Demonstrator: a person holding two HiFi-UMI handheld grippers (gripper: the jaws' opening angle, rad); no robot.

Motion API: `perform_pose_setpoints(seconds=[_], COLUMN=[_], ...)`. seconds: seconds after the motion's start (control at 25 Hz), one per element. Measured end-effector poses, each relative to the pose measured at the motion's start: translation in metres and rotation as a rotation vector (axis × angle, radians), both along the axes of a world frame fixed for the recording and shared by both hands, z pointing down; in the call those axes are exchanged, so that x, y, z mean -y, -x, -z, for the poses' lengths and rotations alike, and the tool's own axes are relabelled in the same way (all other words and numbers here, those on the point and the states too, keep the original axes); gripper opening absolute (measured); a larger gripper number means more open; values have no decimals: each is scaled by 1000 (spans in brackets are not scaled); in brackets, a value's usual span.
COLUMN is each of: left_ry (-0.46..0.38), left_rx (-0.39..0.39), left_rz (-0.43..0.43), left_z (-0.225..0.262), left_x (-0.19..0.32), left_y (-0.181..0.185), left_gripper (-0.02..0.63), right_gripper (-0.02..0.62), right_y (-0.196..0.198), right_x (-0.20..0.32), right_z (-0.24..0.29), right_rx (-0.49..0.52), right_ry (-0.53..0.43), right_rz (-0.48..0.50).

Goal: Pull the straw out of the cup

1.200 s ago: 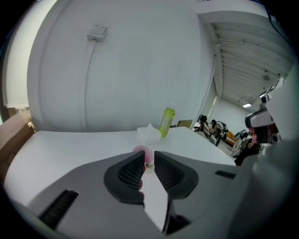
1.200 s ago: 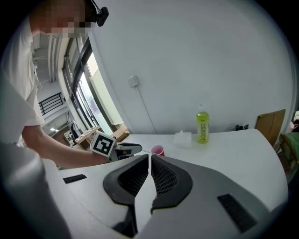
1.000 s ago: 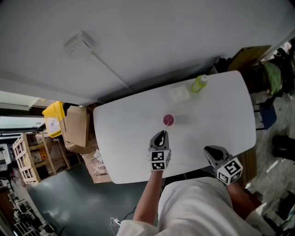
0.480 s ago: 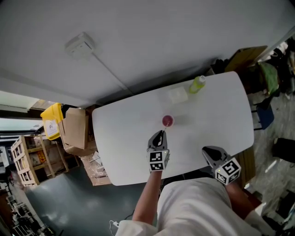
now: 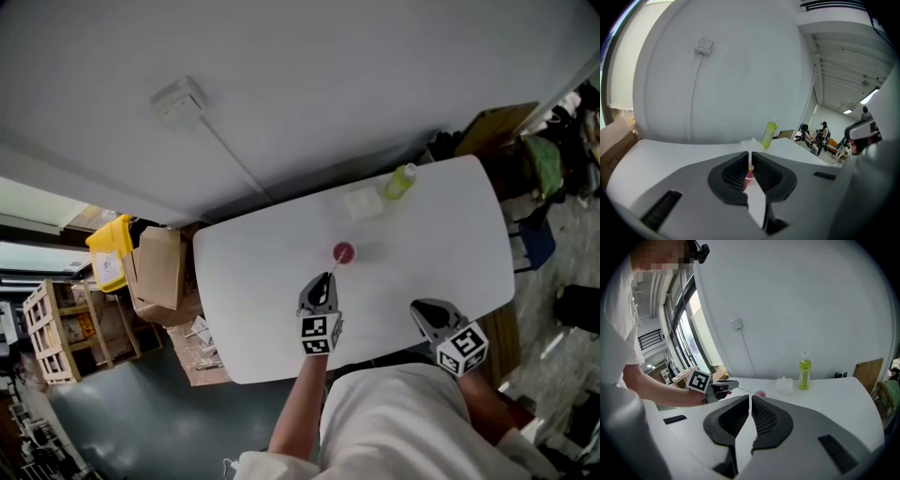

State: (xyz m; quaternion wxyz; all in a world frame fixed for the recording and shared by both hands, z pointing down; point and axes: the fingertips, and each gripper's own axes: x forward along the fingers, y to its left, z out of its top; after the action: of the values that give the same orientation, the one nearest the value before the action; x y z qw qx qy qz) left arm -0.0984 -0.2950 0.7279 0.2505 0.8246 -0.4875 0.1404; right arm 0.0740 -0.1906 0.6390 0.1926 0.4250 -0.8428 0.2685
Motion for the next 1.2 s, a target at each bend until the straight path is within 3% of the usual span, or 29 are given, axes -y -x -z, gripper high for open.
perform_pose_setpoints(seconds=[0.6,1.2], left_ry=[-22,-120], left_rx=[-15,-47], left_rz=[-26,162], left_z=[47,105], left_x=[-23,-86], left_y=[15,4], left_gripper=[23,21], right_gripper=[43,43], right_y=[-4,-62], right_x=[-13,-65], right_z=[22,30], right_rx=[1,39], right_ry=[-87,-140], right_rz=[-61,40])
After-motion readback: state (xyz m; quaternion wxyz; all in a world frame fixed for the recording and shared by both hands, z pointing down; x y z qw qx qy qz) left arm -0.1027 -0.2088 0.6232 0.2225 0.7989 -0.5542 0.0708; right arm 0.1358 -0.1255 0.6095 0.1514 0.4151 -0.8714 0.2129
